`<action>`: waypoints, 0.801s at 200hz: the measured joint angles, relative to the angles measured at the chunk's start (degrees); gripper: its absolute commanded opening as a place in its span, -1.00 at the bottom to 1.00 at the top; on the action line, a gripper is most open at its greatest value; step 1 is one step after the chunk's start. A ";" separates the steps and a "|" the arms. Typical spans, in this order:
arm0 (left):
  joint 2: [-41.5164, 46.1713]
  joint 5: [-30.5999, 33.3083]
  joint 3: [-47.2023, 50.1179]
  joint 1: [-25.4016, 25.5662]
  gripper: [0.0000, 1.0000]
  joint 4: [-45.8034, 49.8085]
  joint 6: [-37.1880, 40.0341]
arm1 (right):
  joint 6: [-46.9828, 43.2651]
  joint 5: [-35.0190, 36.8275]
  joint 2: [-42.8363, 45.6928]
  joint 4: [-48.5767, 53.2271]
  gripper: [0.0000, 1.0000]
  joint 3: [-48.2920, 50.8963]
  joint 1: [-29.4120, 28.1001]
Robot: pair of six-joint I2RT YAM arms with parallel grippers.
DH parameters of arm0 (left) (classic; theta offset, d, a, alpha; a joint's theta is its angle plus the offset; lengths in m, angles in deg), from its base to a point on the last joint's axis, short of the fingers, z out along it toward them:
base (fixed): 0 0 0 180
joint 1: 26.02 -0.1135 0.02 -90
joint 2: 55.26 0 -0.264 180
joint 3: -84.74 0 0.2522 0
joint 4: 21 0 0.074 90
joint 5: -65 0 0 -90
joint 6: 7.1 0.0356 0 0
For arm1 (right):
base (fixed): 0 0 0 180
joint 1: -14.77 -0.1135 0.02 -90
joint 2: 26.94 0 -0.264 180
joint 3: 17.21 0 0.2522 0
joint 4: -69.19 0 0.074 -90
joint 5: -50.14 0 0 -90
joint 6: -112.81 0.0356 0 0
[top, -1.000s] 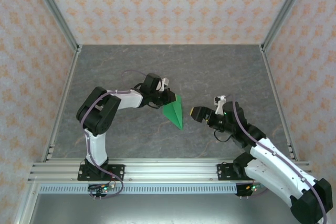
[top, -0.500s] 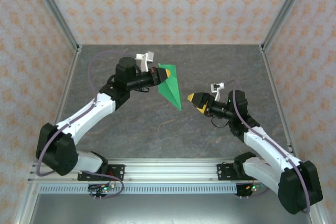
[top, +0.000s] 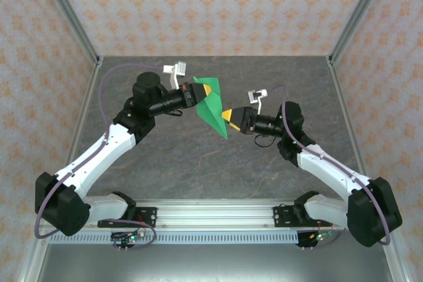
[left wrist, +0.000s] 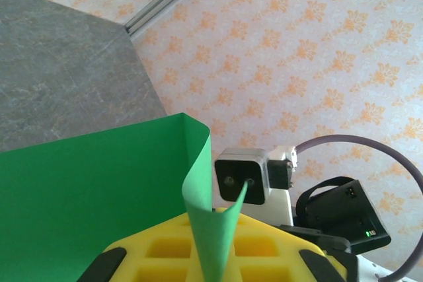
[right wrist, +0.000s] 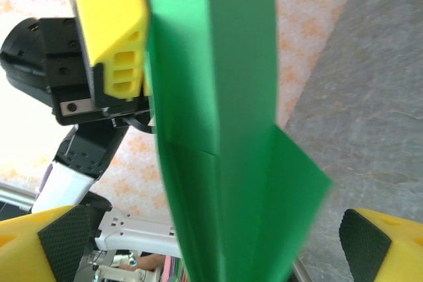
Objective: Fold a paper plane with a square sheet of paper (fold left side to right side)
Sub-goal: Turn over the paper at the center of the table.
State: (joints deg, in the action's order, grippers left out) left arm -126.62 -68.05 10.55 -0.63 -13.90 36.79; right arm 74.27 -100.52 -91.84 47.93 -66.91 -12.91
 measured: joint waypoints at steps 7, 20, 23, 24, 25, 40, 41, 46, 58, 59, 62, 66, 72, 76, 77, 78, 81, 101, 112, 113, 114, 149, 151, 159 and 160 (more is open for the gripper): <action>0.00 -0.31 0.00 0.00 -0.83 -0.02 -0.39 | 0.09 0.00 -0.22 -0.42 1.00 -0.55 -0.55; -0.04 -0.92 -0.11 0.02 -0.84 -0.07 -0.83 | 0.33 0.00 -0.66 -0.94 0.95 -1.55 -1.33; -0.04 -1.09 -0.17 0.02 -0.83 -0.04 -0.96 | 0.39 -0.02 -0.81 -1.07 0.92 -1.77 -1.49; -0.04 -1.11 -0.20 0.04 -0.84 -0.02 -0.98 | 0.44 -0.02 -0.87 -1.09 0.91 -1.88 -1.55; -0.04 -1.16 -0.22 0.09 -0.84 -0.04 -1.03 | 0.46 0.00 -0.90 -1.11 0.90 -1.95 -1.60; -0.04 -1.55 -0.55 0.11 -0.83 -0.02 -1.05 | 0.72 -0.02 -1.55 -1.31 0.73 -2.95 -1.97; -0.04 -1.57 -0.59 0.11 -0.83 -0.02 -1.03 | 0.63 0.00 -1.57 -1.29 0.72 -2.99 -1.97; -0.07 -1.57 -0.68 0.11 -0.83 -0.02 -1.05 | 0.72 -0.02 -1.75 -1.27 0.66 -3.28 -2.05; -0.09 -1.60 -0.79 0.11 -0.83 0.02 -1.05 | 0.17 0.00 -1.90 -0.85 0.47 -3.87 -2.12; -0.11 -1.60 -0.79 0.11 -0.83 0.02 -1.05 | 0.31 -0.02 -1.90 -0.81 0.45 -3.89 -2.12; -0.17 -1.60 -0.83 0.11 -0.82 0.04 -1.03 | -0.15 0.00 -1.90 -0.52 0.43 -4.07 -2.14; -0.33 -1.60 -0.92 0.11 -0.83 0.09 -1.01 | 0.02 0.00 -1.90 -0.24 0.38 -4.24 -2.19; -0.57 -1.57 -1.07 0.11 -0.82 0.31 -0.98 | -0.48 0.00 -1.90 0.31 0.30 -4.50 -2.21; -0.79 -1.57 -1.18 0.11 -0.82 0.48 -0.96 | -1.16 0.02 -1.90 0.74 0.25 -4.68 -2.21; -0.81 -1.57 -1.20 0.11 -0.82 0.52 -0.96 | -1.11 0.00 -1.90 0.79 0.24 -4.70 -2.23; -0.87 -1.57 -1.27 0.11 -0.82 0.63 -0.94 | -0.94 0.02 -1.90 0.85 0.22 -4.72 -2.23; -1.05 -1.55 -1.36 0.11 -0.82 0.81 -0.94 | -1.22 0.00 -1.90 1.20 0.17 -4.81 -2.21; -2.05 -1.53 -1.68 0.11 -0.80 2.08 -0.76 | -2.75 0.22 -1.90 3.52 -0.06 -5.11 -2.32; -2.64 -1.53 -1.81 0.11 -0.77 2.67 -0.76 | -3.39 0.26 -1.90 4.76 -0.19 -5.16 -2.32; -2.69 -1.53 -1.81 0.11 -0.77 2.75 -0.76 | -3.56 0.24 -1.90 5.03 -0.20 -5.16 -2.32; -2.71 -1.53 -1.81 0.11 -0.76 2.80 -0.76 | -3.69 0.26 -1.90 5.16 -0.21 -5.18 -2.32; -3.93 -1.51 -1.97 0.11 -0.41 4.50 -0.02 | -7.13 0.79 -1.90 10.67 -0.62 -5.70 -2.32; -3.93 -1.51 -1.99 0.11 -0.37 4.70 -0.04 | -7.43 0.85 -1.90 10.97 -0.63 -5.75 -2.32; -3.93 -1.38 -2.16 0.11 -0.22 5.49 0.15 | -8.00 1.05 -1.90 12.26 -0.69 -5.99 -2.32; -3.93 -1.31 -2.23 0.11 -0.20 5.66 0.22 | -8.20 1.16 -1.90 12.52 -0.69 -6.05 -2.32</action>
State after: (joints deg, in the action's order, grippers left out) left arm -130.55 -69.36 8.32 -0.53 -8.24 37.01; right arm 66.08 -99.36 -93.74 60.45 -72.97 -15.23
